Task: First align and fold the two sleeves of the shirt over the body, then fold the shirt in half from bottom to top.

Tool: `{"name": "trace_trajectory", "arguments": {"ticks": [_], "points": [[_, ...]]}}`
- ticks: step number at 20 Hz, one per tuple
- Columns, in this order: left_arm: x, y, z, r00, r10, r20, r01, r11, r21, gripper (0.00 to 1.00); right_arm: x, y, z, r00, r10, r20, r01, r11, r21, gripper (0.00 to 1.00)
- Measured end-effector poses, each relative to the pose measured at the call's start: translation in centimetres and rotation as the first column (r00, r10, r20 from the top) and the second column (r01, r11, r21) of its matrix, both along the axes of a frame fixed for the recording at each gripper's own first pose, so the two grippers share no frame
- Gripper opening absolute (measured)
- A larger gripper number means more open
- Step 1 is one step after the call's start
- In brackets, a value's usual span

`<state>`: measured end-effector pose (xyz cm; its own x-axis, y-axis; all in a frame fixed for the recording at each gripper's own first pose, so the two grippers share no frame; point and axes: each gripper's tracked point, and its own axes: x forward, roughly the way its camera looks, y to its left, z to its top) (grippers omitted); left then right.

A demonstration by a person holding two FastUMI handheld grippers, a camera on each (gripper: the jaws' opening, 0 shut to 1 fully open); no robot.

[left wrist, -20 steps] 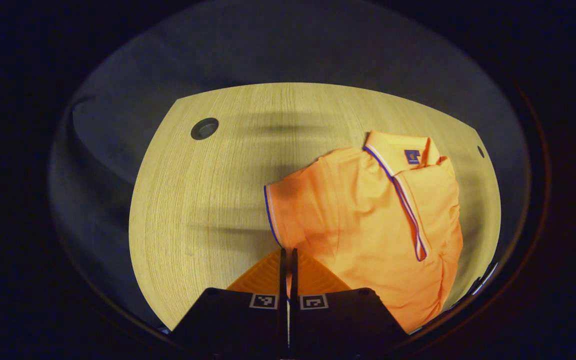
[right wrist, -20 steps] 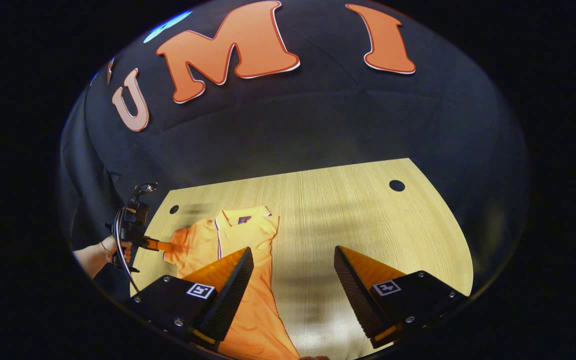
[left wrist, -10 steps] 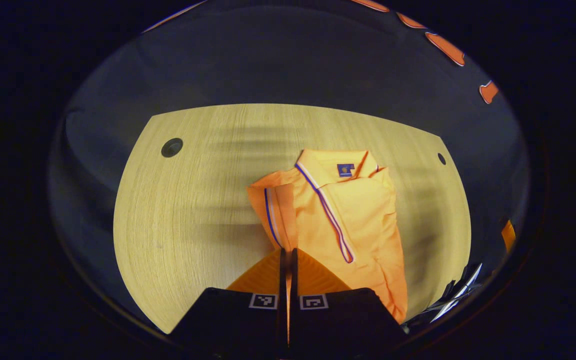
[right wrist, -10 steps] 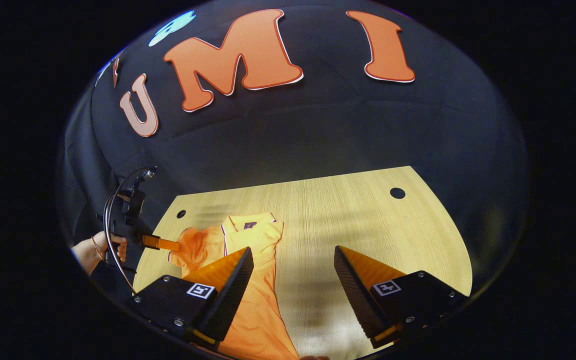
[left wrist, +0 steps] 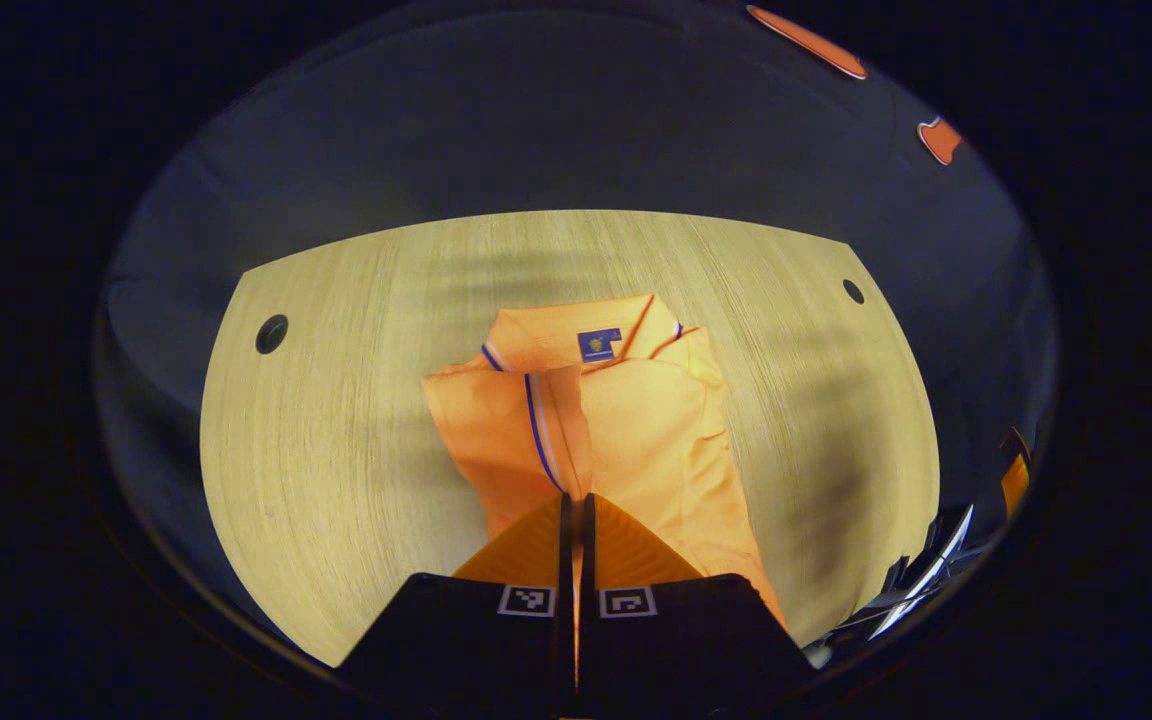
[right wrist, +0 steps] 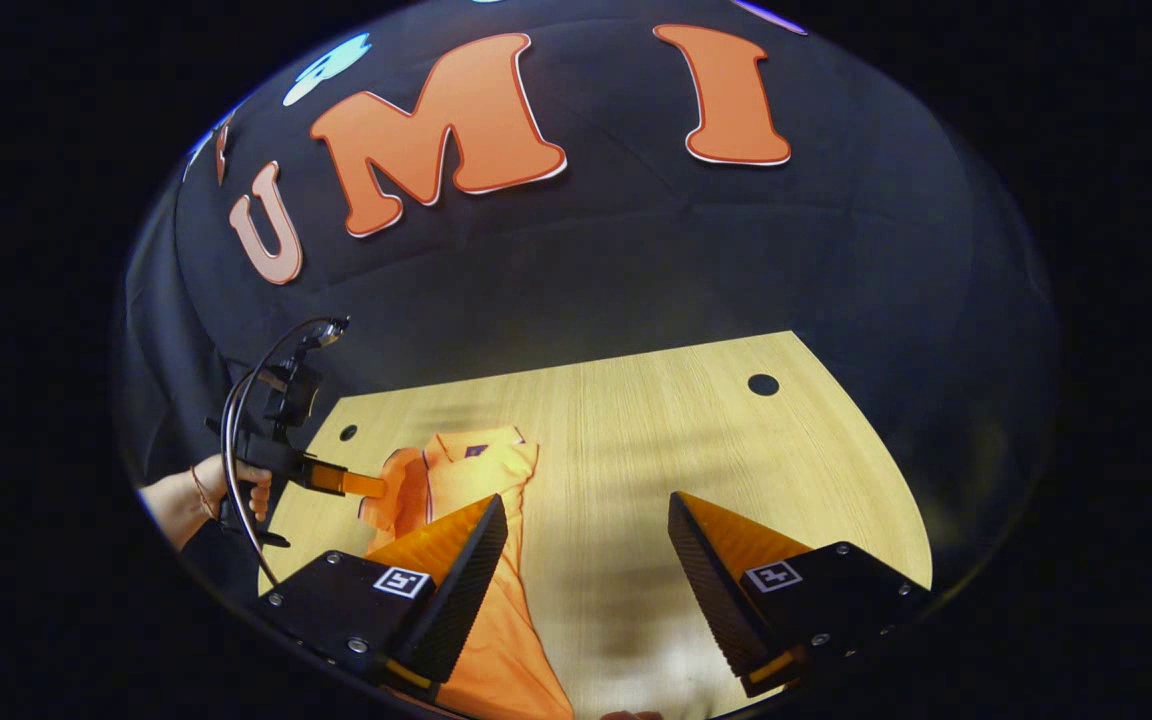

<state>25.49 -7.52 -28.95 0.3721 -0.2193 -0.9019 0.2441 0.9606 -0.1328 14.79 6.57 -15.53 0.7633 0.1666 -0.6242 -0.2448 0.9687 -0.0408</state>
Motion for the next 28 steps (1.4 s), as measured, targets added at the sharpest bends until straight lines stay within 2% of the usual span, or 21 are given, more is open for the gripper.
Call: {"name": "trace_trajectory", "arguments": {"ticks": [3,7,10,14,16,17,20,22,28], "points": [[0.2,-2.4,-0.6,0.999,-0.036,-0.011,0.036,0.999,0.0,0.02,-0.3,-0.6,-0.7,1.0,-0.004,-0.019,0.004,1.0,-0.006,0.99],[0.2,-6.0,-2.1,0.997,-0.07,-0.04,0.068,0.996,-0.048,0.02,-0.2,-0.9,-1.8,0.999,-0.006,-0.048,0.005,1.0,-0.021,0.99],[0.3,-6.0,-3.6,0.997,-0.029,-0.07,0.028,1.0,-0.011,0.02,0.0,-0.8,-2.3,0.998,-0.008,-0.064,0.007,1.0,-0.022,0.99],[0.6,-6.7,-5.0,0.996,0.0,-0.094,-0.006,0.998,-0.058,0.08,0.4,-0.4,-2.9,0.997,-0.005,-0.08,0.003,1.0,-0.026,0.99],[0.8,-6.2,-5.0,0.996,0.015,-0.091,-0.02,0.998,-0.058,0.19,0.4,0.0,-3.4,0.996,-0.003,-0.091,0.0,0.999,-0.032,0.99],[0.7,-6.5,-4.8,0.996,0.01,-0.09,-0.018,0.996,-0.09,0.19,0.5,0.2,-3.7,0.995,0.0,-0.097,-0.003,0.999,-0.034,0.99],[0.2,-6.0,-4.8,0.995,0.017,-0.099,-0.028,0.993,-0.113,1.0,0.5,1.5,-4.6,0.993,0.017,-0.121,-0.021,0.999,-0.032,0.99],[0.3,-4.6,-4.2,0.997,0.025,-0.075,-0.032,0.995,-0.095,0.96,0.5,2.5,-5.2,0.991,0.027,-0.133,-0.031,0.999,-0.027,0.99],[-1.2,-0.7,-0.9,0.999,0.036,0.025,-0.034,0.997,-0.076,0.97,-0.4,6.5,-7.0,0.981,0.079,-0.175,-0.086,0.996,-0.032,0.99]]}}
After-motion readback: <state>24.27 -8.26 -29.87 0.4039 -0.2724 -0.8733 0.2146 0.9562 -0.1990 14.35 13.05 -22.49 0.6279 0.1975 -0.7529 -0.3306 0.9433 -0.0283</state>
